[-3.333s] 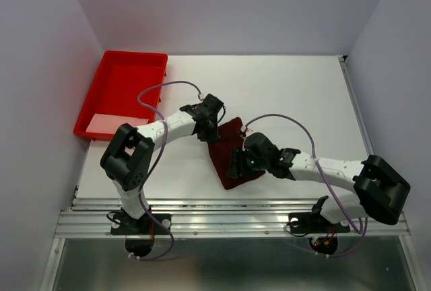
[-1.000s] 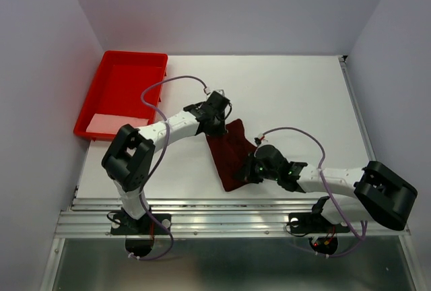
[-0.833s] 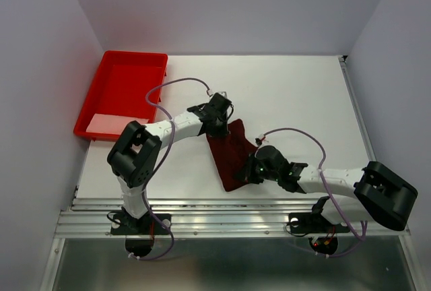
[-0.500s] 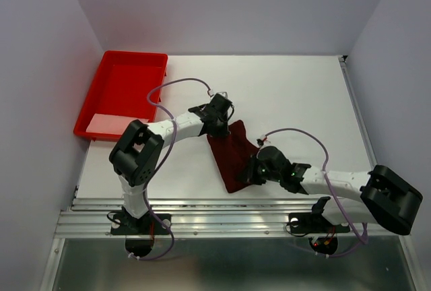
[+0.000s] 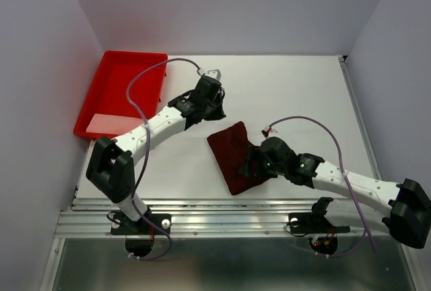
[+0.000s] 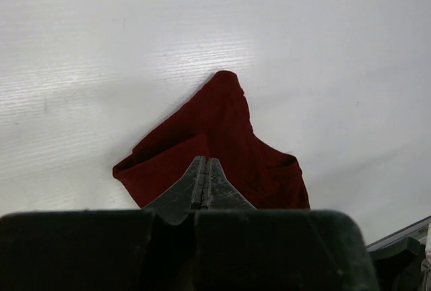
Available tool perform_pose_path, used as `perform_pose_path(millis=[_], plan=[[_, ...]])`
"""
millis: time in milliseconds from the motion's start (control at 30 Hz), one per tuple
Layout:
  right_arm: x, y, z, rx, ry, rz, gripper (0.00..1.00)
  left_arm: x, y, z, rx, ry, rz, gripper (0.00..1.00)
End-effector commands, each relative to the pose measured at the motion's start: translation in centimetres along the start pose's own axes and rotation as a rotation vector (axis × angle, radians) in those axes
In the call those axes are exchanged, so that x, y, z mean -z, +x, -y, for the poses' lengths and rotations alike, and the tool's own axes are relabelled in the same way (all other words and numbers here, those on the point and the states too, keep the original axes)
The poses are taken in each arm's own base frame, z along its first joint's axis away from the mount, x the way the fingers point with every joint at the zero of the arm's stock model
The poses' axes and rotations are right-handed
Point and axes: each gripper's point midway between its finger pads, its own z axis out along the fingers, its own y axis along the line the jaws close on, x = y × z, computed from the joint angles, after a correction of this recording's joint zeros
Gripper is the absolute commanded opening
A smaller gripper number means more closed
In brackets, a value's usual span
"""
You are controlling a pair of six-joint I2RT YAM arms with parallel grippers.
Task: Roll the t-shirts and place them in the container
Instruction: Roll the T-shirt to the center of the board.
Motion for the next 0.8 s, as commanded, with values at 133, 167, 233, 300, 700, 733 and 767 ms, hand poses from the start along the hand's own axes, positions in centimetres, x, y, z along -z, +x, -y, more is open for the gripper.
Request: perform_pose_path(millis=[133, 167, 233, 300, 700, 733, 767], plan=[[2.3, -4.8, -2.0, 0.038, 0.03, 0.131, 0.59, 3.2, -1.6, -2.7, 0.029, -0.039, 0.049, 0.0], [2.2, -5.3, -3.4, 0.043, -0.023, 0.139, 0.43, 3.2, -1.4, -3.2, 0.038, -0.047, 0.044, 0.0], [1.7, -6.3, -5.4, 0.05, -0.082, 0.153, 0.29, 3.5, -1.2, -3.6, 0.046, -0.054, 0.043, 0.0], [0.3, -6.7, -7.0, 0.069, -0.101, 0.131, 0.13, 3.5, -0.9, -4.0, 0.06, -0.061, 0.041, 0.0], [-6.9, -8.9, -5.3, 0.081, 0.1, 0.174, 0.05, 5.7, 0.1, -8.7, 0.125, -0.141, 0.05, 0.0], [-7.4, -8.5, -4.7, 0.081, 0.123, 0.166, 0.05, 5.9, 0.1, -8.7, 0.126, -0.138, 0.054, 0.0], [-8.3, -7.3, -3.2, 0.083, 0.164, 0.139, 0.05, 5.9, 0.3, -8.8, 0.128, -0.137, 0.051, 0.0]])
